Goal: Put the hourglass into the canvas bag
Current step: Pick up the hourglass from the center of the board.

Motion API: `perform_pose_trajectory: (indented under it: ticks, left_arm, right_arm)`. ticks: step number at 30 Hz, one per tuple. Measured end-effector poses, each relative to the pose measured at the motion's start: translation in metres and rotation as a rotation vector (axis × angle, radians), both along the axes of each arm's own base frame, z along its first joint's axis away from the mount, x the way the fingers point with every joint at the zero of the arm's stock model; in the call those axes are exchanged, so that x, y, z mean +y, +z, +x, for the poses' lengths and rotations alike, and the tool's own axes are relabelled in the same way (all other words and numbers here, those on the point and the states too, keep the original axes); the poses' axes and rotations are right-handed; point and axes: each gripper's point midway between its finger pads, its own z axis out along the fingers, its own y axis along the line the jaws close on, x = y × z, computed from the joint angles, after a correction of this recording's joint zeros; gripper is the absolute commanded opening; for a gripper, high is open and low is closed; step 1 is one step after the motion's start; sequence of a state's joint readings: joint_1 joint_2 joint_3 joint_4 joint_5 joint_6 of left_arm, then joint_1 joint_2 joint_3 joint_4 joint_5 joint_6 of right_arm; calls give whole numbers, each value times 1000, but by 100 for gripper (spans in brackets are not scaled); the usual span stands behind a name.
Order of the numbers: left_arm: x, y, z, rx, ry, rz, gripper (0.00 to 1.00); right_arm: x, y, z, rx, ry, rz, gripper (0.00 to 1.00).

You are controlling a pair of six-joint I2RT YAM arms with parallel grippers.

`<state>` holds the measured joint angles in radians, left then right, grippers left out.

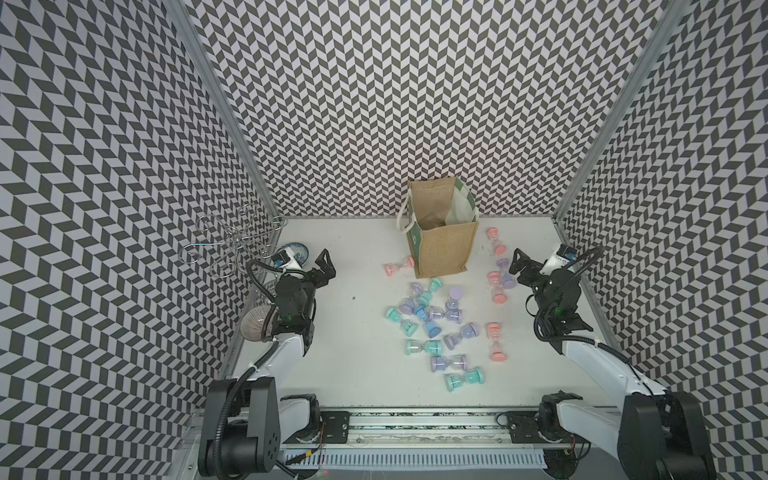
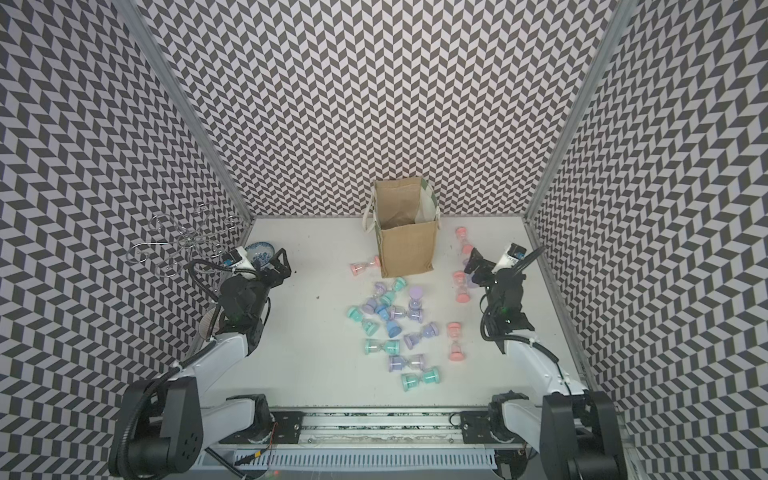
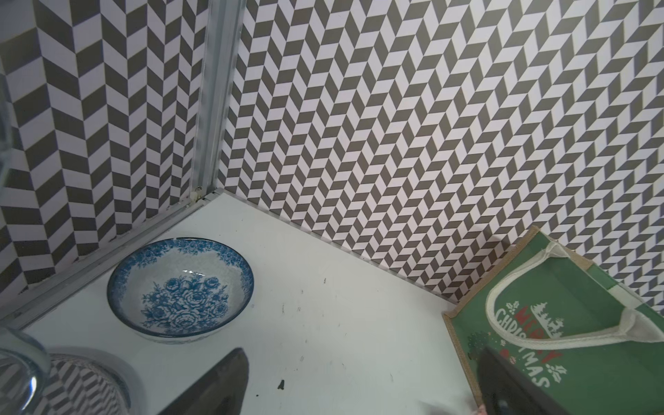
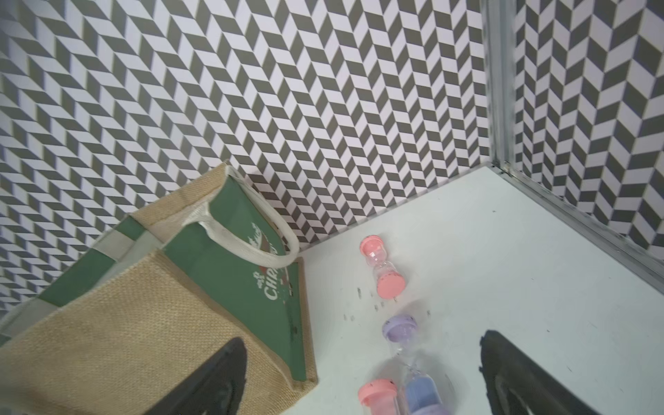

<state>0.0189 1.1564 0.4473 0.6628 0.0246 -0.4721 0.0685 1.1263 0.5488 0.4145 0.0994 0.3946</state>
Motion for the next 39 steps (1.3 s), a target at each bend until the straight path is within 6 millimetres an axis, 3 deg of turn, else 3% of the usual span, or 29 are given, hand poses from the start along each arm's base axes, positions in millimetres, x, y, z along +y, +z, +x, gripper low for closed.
perform_pose_trajectory:
  ticks: [5, 9, 15, 22, 30, 35, 39]
  left_arm:
    - [-33, 24, -11, -47, -87, -30, 99]
    - [-62, 26, -10, -17, -172, -53, 99]
    - [-105, 9, -20, 71, -303, -68, 99]
    - [-151, -3, -45, 144, -435, -49, 99]
    - [-183, -12, -66, 187, -541, -27, 99]
    - [-199, -19, -77, 213, -594, -1, 99]
    - [-209, -26, -81, 232, -624, 20, 99]
  right_arm:
    - [27, 16, 6, 34, 99, 30, 99]
    - [69, 16, 2, 88, 207, 24, 99]
    - [135, 2, -20, 184, 373, -3, 99]
    - [177, -13, -39, 321, 458, -45, 99]
    - [201, -59, -60, 497, 528, -121, 98]
    - [200, -91, -62, 600, 508, -154, 96]
    - [197, -101, -61, 626, 481, -157, 93]
